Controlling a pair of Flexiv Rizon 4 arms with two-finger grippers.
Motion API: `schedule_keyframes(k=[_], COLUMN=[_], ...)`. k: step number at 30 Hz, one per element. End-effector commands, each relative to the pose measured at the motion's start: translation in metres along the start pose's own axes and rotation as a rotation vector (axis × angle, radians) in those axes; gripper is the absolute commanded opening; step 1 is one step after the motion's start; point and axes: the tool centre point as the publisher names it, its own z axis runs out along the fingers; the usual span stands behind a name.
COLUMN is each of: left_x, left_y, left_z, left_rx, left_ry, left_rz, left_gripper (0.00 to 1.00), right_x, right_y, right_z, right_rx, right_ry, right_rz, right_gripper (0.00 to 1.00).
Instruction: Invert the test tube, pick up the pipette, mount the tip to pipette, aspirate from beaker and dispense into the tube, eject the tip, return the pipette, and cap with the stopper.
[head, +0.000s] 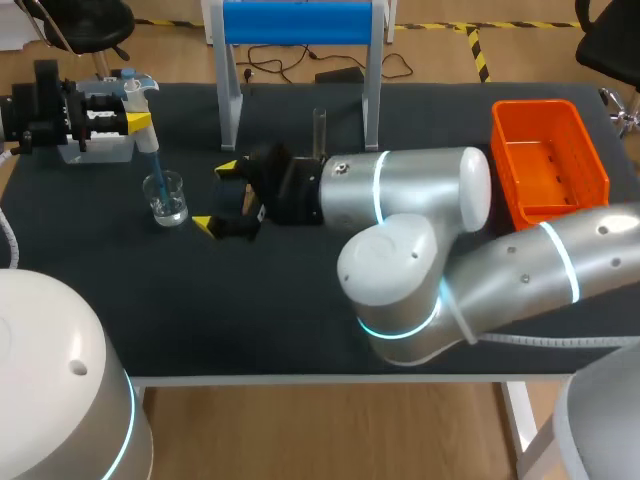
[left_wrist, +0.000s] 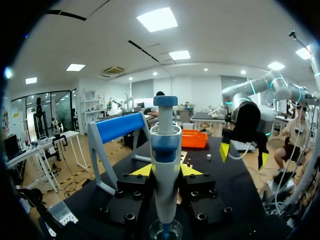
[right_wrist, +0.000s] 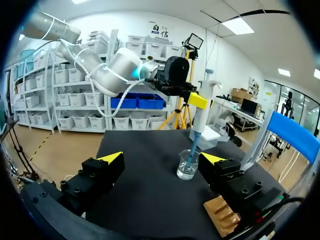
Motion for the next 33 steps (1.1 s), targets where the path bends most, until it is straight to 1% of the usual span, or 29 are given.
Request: schedule_keyframes(k=[1,4,6,9,10,12,18,19,23,28,33], left_x=[0.0,0.0,0.0,0.0,0.0,0.0,0.0,0.0,0.0,0.0,0.0], left_y=[0.0,0.0,0.0,0.0,0.0,0.0,0.0,0.0,0.0,0.0,0.0], left_z=[0.0,0.0,0.0,0.0,0.0,0.0,0.0,0.0,0.0,0.0,0.0], left_rx=[0.001,0.001,0.001,0.001,0.001,0.001,0.001,0.001,0.001,0.001,0.001], left_ry=[-0.002,-0.002,-0.002,-0.002,-0.002,-0.002,-0.002,-0.002,-0.002,-0.002,-0.002], left_rz=[0.001,0.001,0.001,0.001,0.001,0.001,0.001,0.001,0.001,0.001,0.001], left_gripper=[0.0,0.0,0.0,0.0,0.0,0.0,0.0,0.0,0.0,0.0,0.0], right_x=[-0.003,-0.006,-0.01,-0.021,-0.026,-0.035,-0.052,-0.054,-0.06,-0.061,-0.061], right_y=[0.016,0.028,0.036,0.049,0.054,0.064,0.09,0.094,0.104,0.112,0.12], right_z=[-0.036,-0.044,-0.048,-0.05,-0.051,-0.051,-0.045,-0.043,-0.036,-0.03,-0.023], right_rx=[0.094,0.096,0.089,0.074,0.062,0.044,-0.01,-0.017,-0.029,-0.06,-0.084], right_ry=[0.055,0.06,0.081,0.107,0.129,0.14,0.261,0.292,0.353,0.44,0.48], right_rz=[-0.01,-0.021,-0.022,-0.01,0.001,0.01,0.063,0.07,0.078,0.081,0.064], right_gripper=[1.0,1.0,1.0,1.0,1.0,1.0,1.0,1.0,1.0,1.0,1.0])
